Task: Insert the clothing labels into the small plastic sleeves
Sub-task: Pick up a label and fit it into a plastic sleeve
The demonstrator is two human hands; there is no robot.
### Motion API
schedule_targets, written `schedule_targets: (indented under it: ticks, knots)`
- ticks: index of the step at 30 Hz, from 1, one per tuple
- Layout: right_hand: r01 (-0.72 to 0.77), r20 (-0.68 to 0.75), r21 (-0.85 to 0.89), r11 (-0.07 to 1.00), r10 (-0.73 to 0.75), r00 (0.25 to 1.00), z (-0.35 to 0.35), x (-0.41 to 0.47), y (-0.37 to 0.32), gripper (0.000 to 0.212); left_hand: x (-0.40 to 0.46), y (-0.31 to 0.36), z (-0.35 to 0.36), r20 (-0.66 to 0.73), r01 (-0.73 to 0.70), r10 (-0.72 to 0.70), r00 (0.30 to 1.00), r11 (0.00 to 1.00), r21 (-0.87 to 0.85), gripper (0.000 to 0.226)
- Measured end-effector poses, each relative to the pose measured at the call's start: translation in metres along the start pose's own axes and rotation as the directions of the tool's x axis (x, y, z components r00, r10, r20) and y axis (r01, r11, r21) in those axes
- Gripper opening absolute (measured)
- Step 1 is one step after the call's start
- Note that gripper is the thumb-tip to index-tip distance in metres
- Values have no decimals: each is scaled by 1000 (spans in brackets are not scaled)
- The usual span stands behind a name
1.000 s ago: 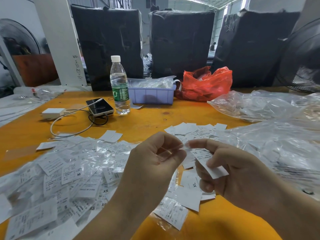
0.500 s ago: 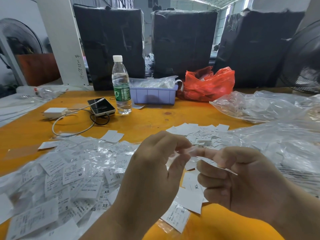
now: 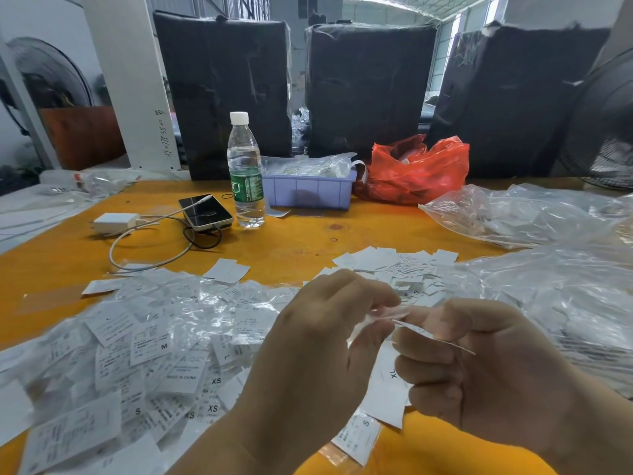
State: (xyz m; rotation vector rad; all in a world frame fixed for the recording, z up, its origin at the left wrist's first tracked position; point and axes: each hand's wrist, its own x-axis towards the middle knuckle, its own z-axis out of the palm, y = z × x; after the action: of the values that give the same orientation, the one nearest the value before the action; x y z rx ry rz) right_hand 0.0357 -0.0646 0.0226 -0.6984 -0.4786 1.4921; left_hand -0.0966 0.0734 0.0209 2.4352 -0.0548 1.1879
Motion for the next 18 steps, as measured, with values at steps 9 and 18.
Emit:
schedule_targets:
  ticks: [9, 18]
  knots:
    - [116, -163, -23, 993, -118, 980, 6, -2, 2, 33, -1, 0, -1, -1, 171, -172, 985, 978, -118, 14]
    - [266, -120, -239, 934, -300, 946, 13, -4, 2, 61, 6, -9, -5, 55, 520, -580, 813, 679, -519, 11]
